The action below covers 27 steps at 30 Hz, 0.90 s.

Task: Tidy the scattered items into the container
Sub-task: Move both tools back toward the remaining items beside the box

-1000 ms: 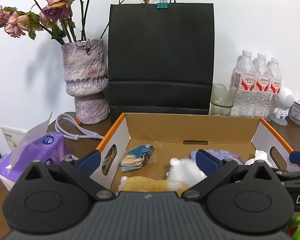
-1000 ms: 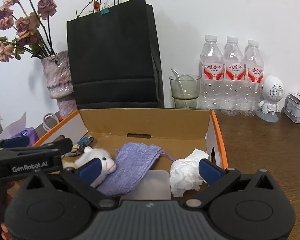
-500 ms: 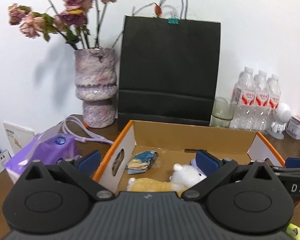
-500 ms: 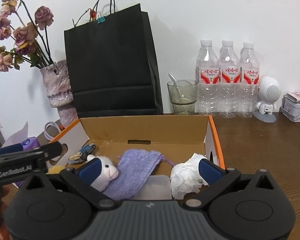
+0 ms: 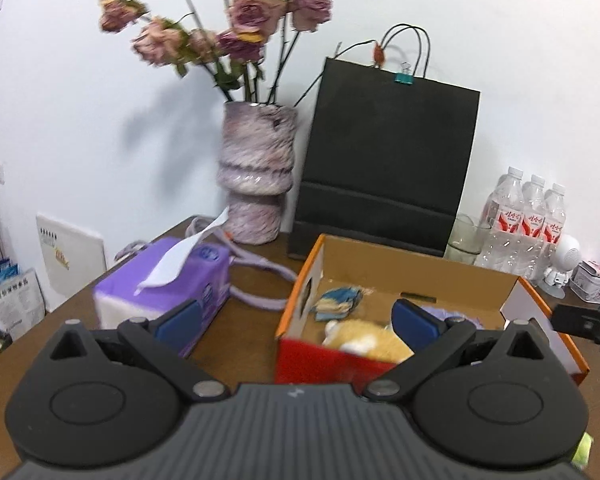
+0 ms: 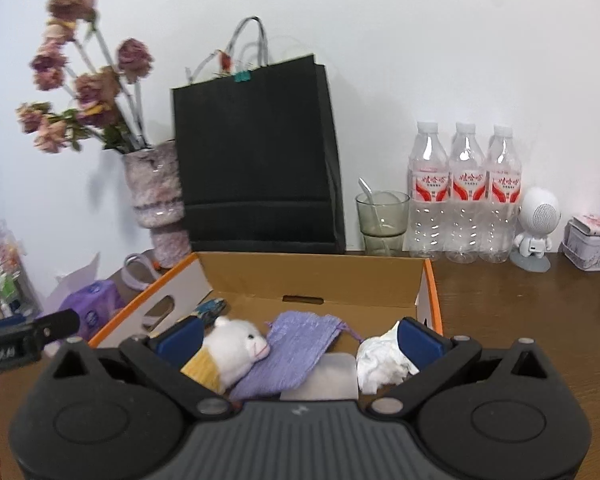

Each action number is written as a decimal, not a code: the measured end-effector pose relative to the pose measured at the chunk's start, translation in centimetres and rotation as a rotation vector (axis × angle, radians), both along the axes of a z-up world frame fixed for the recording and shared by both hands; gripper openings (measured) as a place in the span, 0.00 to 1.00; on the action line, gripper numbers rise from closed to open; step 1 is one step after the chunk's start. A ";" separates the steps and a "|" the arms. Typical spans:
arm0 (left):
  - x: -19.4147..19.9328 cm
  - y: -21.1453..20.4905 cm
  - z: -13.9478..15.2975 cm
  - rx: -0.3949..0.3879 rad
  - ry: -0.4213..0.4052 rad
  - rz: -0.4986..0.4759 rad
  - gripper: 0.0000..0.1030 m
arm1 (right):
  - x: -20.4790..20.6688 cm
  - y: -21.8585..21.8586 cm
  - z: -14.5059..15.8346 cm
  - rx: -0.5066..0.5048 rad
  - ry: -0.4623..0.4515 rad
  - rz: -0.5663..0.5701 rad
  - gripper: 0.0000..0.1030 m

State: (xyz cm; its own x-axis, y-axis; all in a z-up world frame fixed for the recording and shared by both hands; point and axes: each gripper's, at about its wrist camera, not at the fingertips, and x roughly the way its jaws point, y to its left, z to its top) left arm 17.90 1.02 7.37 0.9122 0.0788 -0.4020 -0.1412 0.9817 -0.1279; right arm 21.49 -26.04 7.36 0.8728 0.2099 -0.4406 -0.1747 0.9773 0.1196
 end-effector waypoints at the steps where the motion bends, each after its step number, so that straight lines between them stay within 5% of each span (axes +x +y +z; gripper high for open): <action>1: -0.4 0.3 -0.1 0.000 0.004 -0.002 1.00 | -0.6 -0.3 0.0 -0.008 -0.001 -0.003 1.00; 17: -5.4 2.1 -2.4 0.016 0.073 -0.068 1.00 | -9.3 -6.0 -4.1 -0.080 0.038 -0.118 1.00; 23: -5.3 -1.8 -3.6 0.013 0.108 -0.210 1.00 | -9.7 -7.1 -6.5 -0.017 0.087 -0.130 1.00; 27: -4.9 -6.0 -3.9 0.042 0.116 -0.319 1.00 | -9.6 -5.8 -7.4 -0.099 0.085 -0.102 1.00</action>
